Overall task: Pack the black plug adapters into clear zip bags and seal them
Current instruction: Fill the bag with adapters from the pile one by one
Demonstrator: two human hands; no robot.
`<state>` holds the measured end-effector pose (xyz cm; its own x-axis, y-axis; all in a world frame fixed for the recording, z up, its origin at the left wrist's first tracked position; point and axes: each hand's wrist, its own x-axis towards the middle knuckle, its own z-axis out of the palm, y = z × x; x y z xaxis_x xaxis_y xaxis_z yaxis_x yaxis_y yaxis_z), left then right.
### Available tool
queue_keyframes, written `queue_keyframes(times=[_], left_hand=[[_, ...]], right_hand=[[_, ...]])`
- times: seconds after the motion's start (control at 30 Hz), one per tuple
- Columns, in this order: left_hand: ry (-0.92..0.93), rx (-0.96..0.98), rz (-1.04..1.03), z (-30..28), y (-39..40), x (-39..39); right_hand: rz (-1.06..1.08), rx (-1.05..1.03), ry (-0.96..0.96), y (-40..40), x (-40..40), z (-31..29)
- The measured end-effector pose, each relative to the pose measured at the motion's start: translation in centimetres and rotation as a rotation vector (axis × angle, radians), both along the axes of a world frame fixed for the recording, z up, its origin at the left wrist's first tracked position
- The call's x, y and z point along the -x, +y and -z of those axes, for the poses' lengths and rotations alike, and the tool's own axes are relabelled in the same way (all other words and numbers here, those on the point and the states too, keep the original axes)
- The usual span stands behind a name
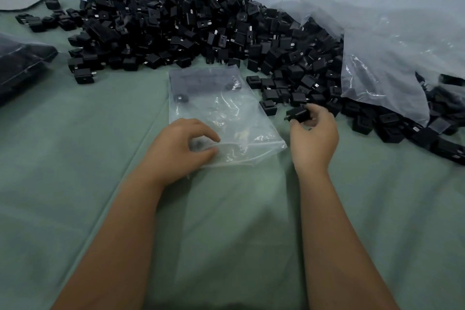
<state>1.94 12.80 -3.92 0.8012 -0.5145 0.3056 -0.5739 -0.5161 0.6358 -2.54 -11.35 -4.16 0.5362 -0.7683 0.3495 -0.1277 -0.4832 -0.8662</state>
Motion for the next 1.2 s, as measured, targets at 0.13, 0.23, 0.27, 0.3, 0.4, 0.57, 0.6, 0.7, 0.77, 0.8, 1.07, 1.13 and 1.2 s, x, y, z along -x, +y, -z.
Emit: queue_keyframes(times=[0.13,0.23,0.27,0.3,0.4,0.57,0.6,0.7,0.77,0.8,1.07,1.13,1.2], left_hand=[[0.032,0.075,-0.124,-0.2,0.0,0.0],[0.083,0.093,-0.167,0.0,-0.4,0.3],[0.101,0.106,-0.178,0.1,-0.5,0.3],[0.125,0.132,-0.191,0.1,-0.5,0.2],[0.188,0.241,-0.263,0.0,-0.3,0.0],[0.186,0.439,-0.328,-0.4,-0.2,0.1],[0.177,0.472,-0.305,-0.6,-0.3,0.3],[0.13,0.497,-0.242,-1.0,-0.5,0.8],[0.111,0.492,-0.249,-1.0,-0.6,0.9],[0.111,0.497,-0.261,-1.0,-0.6,0.9],[-0.035,0.431,-0.258,-0.9,-1.4,1.2],[-0.144,0.339,-0.23,-0.7,-1.6,1.3],[-0.237,0.269,-0.198,-0.7,-1.6,1.3]], right_hand=[[-0.213,0.036,-0.349,3.8,1.1,-1.9],[-0.528,0.166,-0.367,7.4,2.2,-1.9],[-0.61,0.243,-0.325,8.3,2.3,-1.7],[-0.671,0.331,-0.279,8.9,2.4,-1.5],[-0.72,0.557,-0.12,9.7,2.1,-1.1],[-0.679,0.707,0.243,9.3,1.2,-0.4],[-0.648,0.697,0.247,9.3,1.1,-0.5],[-0.517,0.776,0.257,9.6,0.9,-0.5],[-0.506,0.744,0.281,9.7,1.0,-0.5],[-0.513,0.697,0.28,9.7,1.1,-0.5],[-0.637,0.492,0.263,10.0,1.0,-0.3],[-0.638,0.506,0.327,9.8,0.6,-0.1],[-0.624,0.533,0.373,9.6,0.3,-0.1]])
